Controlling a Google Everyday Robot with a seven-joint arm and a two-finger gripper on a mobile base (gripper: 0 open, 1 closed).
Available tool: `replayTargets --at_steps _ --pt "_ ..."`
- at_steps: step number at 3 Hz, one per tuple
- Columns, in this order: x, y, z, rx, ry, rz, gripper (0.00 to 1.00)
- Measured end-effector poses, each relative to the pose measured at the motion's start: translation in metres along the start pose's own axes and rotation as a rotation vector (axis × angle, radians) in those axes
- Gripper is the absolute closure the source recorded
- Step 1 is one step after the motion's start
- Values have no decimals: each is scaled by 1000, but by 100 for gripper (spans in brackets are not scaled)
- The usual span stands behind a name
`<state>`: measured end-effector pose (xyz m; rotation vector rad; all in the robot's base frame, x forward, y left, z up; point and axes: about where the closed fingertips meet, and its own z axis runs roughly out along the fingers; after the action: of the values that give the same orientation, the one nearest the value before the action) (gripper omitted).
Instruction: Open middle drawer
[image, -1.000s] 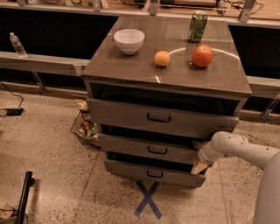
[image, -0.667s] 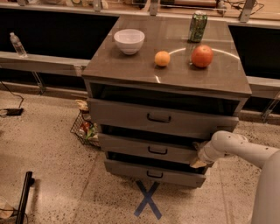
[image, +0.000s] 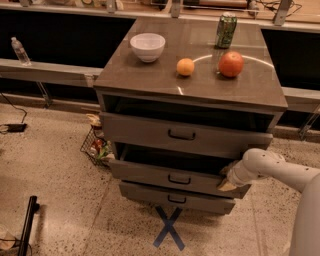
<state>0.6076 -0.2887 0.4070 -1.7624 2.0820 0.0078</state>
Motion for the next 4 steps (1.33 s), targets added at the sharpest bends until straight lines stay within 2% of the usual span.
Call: replayTargets --at_steps 1,2,3,4 --pt "-8 10 -16 -62 -2 15 93" --pt "-8 11 -17 -69 -2 17 68" --pt "-14 20 -24 -131 -11 28 45" --pt "-33 20 -39 -227 -44 54 23"
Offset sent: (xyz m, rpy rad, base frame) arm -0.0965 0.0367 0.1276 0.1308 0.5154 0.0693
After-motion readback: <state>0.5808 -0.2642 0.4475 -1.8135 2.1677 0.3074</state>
